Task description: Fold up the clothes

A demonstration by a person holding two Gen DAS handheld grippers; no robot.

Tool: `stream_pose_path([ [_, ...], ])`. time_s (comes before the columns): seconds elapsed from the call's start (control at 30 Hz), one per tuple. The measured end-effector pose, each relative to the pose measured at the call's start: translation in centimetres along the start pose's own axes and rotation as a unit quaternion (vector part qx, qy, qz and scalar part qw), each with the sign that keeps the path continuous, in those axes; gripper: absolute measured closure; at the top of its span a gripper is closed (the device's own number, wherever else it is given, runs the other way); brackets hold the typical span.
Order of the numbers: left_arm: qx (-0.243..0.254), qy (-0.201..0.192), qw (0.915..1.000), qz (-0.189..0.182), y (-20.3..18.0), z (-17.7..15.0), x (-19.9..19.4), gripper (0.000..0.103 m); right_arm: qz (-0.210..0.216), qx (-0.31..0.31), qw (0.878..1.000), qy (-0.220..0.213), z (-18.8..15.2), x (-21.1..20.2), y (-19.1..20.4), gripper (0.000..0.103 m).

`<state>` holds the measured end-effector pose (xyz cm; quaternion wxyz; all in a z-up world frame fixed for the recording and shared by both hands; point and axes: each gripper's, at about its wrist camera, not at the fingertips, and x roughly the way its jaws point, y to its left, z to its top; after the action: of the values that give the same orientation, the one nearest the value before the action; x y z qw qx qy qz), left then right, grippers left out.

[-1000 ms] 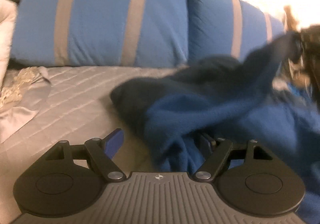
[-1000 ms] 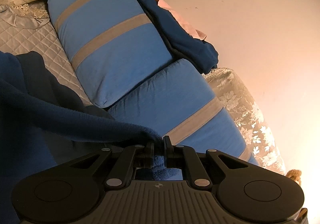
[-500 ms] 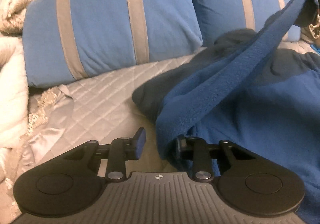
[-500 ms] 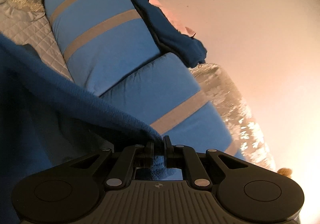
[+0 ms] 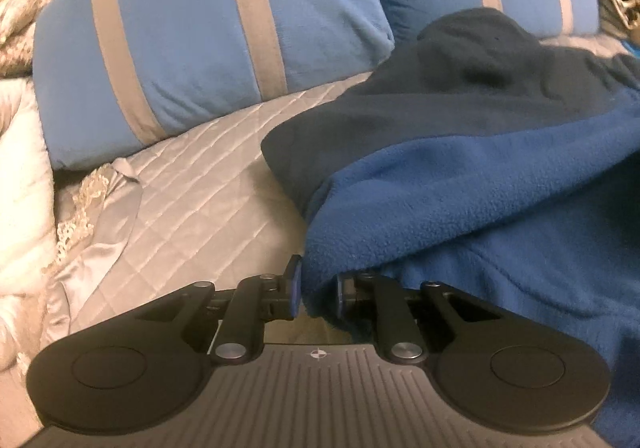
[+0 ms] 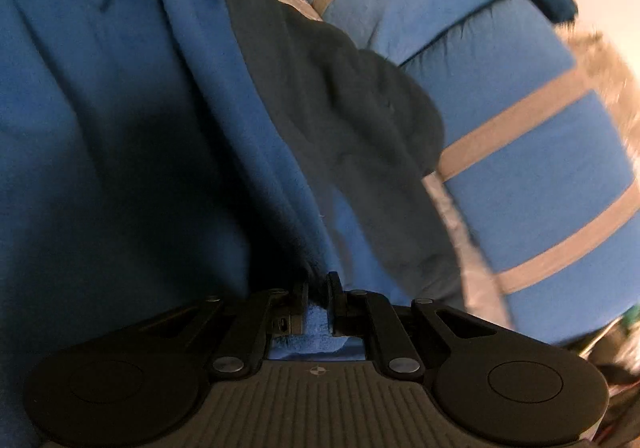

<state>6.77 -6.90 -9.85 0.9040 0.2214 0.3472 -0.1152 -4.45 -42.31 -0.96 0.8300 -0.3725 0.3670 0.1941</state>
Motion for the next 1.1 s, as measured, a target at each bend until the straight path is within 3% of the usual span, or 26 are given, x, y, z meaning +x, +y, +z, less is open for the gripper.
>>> stream_pose_path([
  [0.1, 0.01, 0.002, 0.9999, 0.004, -0.3, 0.1, 0.1, 0.086, 0.009, 0.018, 1.0, -0.005, -0.1, -0.5, -0.8, 0.093],
  [0.23, 0.02, 0.001, 0.9998, -0.002, -0.6, 0.1, 0.1, 0.086, -0.054, -0.017, 0.998, -0.028, 0.6, -2.5, -1.7, 0.093],
  [0.33, 0.026, 0.001, 0.9997, -0.004, -0.8, 0.2, 0.3, 0.086, -0.073, -0.046, 0.996, -0.037, 1.6, -4.9, -1.4, 0.092],
  [0.47, 0.017, 0.01, 0.9998, -0.004, -0.6, 0.0, 0.8, 0.084, 0.026, -0.033, 0.999, 0.001, 1.2, -5.7, -0.5, 0.091],
  [0.53, 0.006, 0.014, 0.9998, -0.008, -0.3, -0.1, 1.1, 0.081, 0.077, 0.004, 0.997, 0.016, 0.4, -5.4, -0.7, 0.081],
  [0.57, -0.001, 0.014, 0.9999, -0.006, -0.1, -0.2, 1.0, 0.072, 0.093, 0.032, 0.995, 0.013, 0.0, -5.5, -1.3, 0.075],
  [0.63, -0.018, 0.014, 0.9997, -0.002, 0.4, -0.3, 0.7, 0.057, 0.119, 0.087, 0.989, 0.004, -1.0, -5.6, -2.7, 0.047],
  [0.67, -0.026, 0.015, 0.9996, -0.004, 0.7, -0.4, 0.5, 0.047, 0.123, 0.114, 0.986, -0.007, -1.6, -5.8, -3.6, 0.043],
  [0.7, -0.033, 0.015, 0.9993, -0.007, 1.0, -0.5, 0.2, 0.043, 0.13, 0.146, 0.981, -0.019, -2.3, -6.1, -4.7, 0.04],
  [0.77, -0.045, 0.012, 0.9987, -0.019, 1.7, -0.9, -0.7, 0.037, 0.151, 0.23, 0.961, -0.034, -4.0, -6.0, -7.2, 0.039],
  [0.87, -0.066, 0.012, 0.9969, -0.042, 2.8, -1.4, -2.2, 0.036, 0.182, 0.349, 0.918, -0.042, -6.4, -4.8, -9.8, 0.039],
  [1.03, -0.101, -0.005, 0.9932, -0.058, 3.9, -1.6, -6.3, 0.036, 0.226, 0.507, 0.831, -0.036, -10.1, -1.4, -12.3, 0.04],
  [1.1, -0.113, -0.02, 0.9909, -0.07, 4.0, -1.3, -8.3, 0.035, 0.227, 0.529, 0.817, -0.026, -10.7, -0.3, -12.2, 0.04],
])
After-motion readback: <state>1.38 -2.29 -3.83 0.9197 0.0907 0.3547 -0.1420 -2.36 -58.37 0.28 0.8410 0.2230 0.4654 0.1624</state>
